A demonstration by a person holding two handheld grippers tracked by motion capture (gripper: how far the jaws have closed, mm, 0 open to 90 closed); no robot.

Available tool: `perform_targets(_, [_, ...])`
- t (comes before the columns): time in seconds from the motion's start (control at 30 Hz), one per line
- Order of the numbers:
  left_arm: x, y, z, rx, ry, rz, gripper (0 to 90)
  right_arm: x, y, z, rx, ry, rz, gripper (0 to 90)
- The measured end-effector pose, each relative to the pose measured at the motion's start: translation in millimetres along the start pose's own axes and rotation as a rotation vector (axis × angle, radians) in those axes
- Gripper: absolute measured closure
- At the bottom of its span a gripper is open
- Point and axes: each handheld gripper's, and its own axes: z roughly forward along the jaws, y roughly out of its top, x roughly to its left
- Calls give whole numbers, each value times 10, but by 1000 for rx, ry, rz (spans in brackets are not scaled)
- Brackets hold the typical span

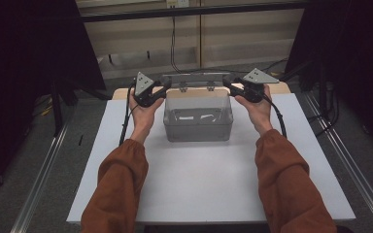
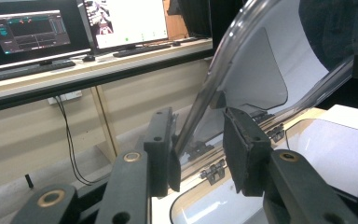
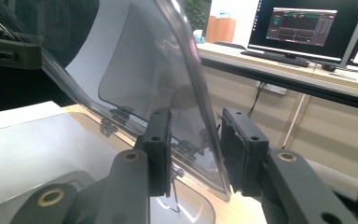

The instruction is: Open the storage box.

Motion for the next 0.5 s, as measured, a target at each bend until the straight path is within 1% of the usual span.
perform_targets(0.03, [4,3,2,5,-1,5,642,-15,-8,6,3,-6,-2,623])
perform_targets(0.07, [4,6,12,0,0,-3,644,-25,-12,9,6,-7,-1,622])
perform_targets(0.1, [9,10,17,0,3,-1,644,-37,-16,14,5,-8,3,622])
perform_targets(0.23, [23,15,40,0,7,0,645,-62,-15,37,10,-4,7,627])
perform_targets(0.3, [32,15,49,0,7,6,644,-60,-7,56,12,3,5,639])
perform_targets(0.4, [35,10,66,-3,10,1,642,-54,-5,78,9,8,0,668])
perform_targets(0.5, [44,4,91,1,11,2,636,-74,-10,83,9,7,12,680])
